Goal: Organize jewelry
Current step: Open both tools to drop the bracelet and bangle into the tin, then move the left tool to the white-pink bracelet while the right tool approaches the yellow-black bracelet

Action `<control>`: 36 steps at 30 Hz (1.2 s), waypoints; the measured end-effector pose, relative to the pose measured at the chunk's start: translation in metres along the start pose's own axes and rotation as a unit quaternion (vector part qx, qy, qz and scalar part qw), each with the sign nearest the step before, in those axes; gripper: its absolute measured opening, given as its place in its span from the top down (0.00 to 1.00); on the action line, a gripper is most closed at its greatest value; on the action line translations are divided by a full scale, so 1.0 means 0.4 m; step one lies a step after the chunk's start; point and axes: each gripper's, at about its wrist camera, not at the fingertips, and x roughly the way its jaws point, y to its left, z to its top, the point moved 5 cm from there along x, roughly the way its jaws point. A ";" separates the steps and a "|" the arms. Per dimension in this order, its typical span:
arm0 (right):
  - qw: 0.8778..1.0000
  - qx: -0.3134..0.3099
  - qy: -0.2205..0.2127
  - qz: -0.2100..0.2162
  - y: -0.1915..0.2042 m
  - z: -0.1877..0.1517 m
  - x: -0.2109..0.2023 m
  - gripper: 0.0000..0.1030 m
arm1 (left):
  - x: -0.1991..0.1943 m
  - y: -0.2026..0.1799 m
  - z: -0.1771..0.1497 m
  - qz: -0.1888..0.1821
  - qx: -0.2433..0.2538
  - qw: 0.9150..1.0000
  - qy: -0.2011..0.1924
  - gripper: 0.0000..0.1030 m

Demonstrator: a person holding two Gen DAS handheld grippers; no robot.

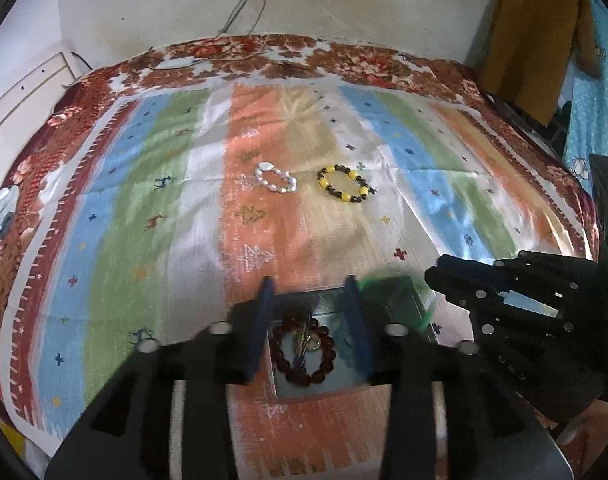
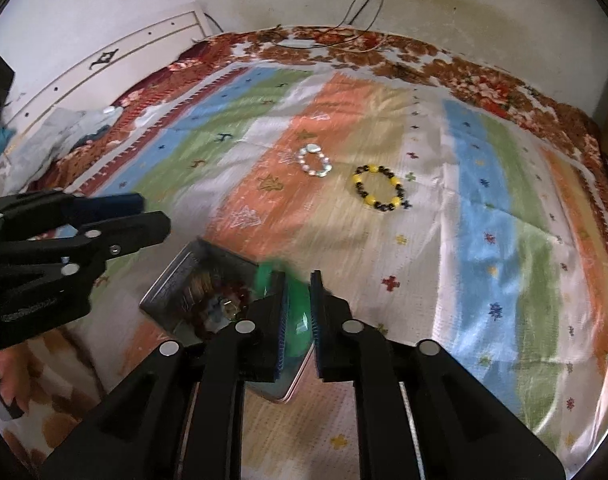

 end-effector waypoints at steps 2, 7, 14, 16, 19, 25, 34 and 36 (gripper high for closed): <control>1.000 -0.004 -0.006 -0.011 -0.004 0.003 -0.005 0.65 | 0.000 0.015 0.003 0.002 -0.009 1.000 -0.002 0.56; 1.000 0.005 -0.009 -0.016 -0.022 0.005 -0.008 0.57 | 0.008 0.043 0.006 0.004 -0.030 1.000 0.004 0.50; 0.999 0.022 -0.012 -0.022 -0.049 0.012 -0.005 0.49 | 0.024 0.064 0.018 0.017 -0.036 0.999 0.007 0.44; 0.999 0.027 -0.012 -0.024 -0.057 0.013 -0.003 0.47 | 0.029 0.066 0.023 0.021 -0.035 0.999 0.008 0.44; 0.999 0.033 -0.012 -0.026 -0.066 0.017 0.002 0.42 | 0.036 0.072 0.032 0.025 -0.032 0.999 0.007 0.39; 0.998 0.049 -0.019 -0.028 -0.086 0.031 0.008 0.34 | 0.056 0.084 0.065 0.037 -0.030 0.999 0.000 0.34; 0.996 0.075 -0.029 -0.039 -0.148 0.090 0.036 0.30 | 0.106 0.106 0.115 0.046 -0.031 0.998 0.003 0.28; 0.995 0.081 -0.029 -0.042 -0.161 0.103 0.045 0.30 | 0.118 0.107 0.132 0.051 -0.026 0.998 0.001 0.26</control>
